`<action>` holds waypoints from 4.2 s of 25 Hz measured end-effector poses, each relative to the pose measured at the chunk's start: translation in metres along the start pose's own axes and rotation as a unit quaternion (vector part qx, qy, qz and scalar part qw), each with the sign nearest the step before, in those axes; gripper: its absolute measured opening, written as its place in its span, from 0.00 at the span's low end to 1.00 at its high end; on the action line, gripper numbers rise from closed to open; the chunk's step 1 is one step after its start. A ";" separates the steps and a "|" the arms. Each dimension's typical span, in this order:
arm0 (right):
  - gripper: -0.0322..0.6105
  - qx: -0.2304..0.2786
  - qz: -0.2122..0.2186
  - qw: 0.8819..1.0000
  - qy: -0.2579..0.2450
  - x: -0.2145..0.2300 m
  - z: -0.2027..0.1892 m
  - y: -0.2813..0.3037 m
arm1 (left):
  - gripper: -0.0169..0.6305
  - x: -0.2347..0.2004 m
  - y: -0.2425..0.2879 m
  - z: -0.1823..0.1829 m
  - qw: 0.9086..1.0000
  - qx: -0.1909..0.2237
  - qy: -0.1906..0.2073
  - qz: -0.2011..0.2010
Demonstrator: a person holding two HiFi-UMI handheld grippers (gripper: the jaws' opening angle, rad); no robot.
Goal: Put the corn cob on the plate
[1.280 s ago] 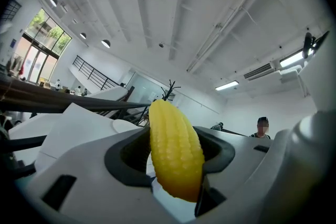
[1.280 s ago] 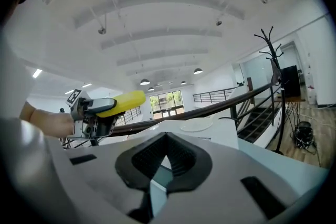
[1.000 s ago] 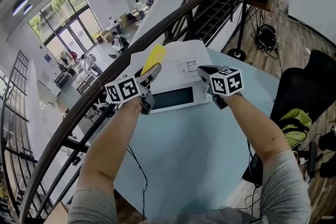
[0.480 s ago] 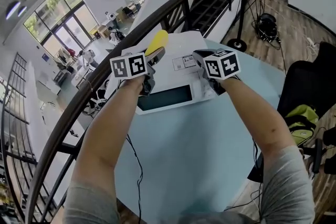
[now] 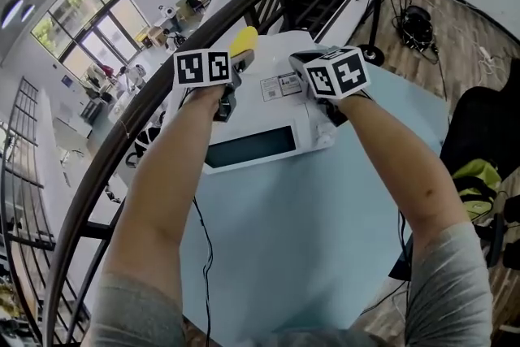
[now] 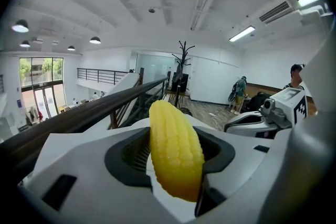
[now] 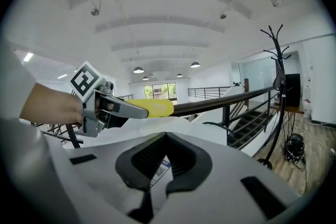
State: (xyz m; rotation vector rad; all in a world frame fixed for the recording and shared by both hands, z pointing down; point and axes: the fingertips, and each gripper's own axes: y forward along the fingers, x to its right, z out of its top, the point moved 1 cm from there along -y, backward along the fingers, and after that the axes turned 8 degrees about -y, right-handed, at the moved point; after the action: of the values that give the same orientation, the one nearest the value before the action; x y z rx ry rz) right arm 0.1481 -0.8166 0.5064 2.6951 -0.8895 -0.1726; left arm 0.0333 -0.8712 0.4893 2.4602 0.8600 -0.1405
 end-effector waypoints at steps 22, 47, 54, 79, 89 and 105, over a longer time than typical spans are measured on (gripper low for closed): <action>0.08 -0.002 0.011 1.000 -0.011 0.003 0.005 0.009 | 0.41 -0.019 0.043 -0.019 0.992 -0.065 0.072 0.077; 0.08 -0.003 -0.020 1.000 0.006 0.002 0.018 -0.022 | 0.57 -0.018 -0.011 0.001 0.997 -0.003 0.037 0.072; 0.08 -0.014 -0.031 0.999 0.029 -0.029 0.016 -0.060 | 0.57 0.005 -0.065 -0.007 0.998 0.010 0.011 0.055; 0.08 -0.016 -0.098 0.994 0.040 -0.208 0.045 -0.208 | 0.20 0.064 -0.366 -0.036 0.992 0.114 0.050 -0.013; 0.08 -0.024 -0.120 0.992 0.044 -0.284 0.036 -0.277 | 0.08 0.084 -0.447 -0.120 0.993 0.093 0.024 -0.062; 0.08 -0.004 -0.019 1.000 -0.006 -0.299 -0.019 -0.407 | 0.07 0.229 -0.550 -0.258 0.992 0.126 0.000 -0.020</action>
State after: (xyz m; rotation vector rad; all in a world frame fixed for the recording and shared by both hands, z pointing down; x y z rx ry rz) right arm 0.1412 -0.3215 0.4023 2.7073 -0.8399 -0.1993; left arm -0.1368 -0.2505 0.4057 2.6762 0.9430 -0.2800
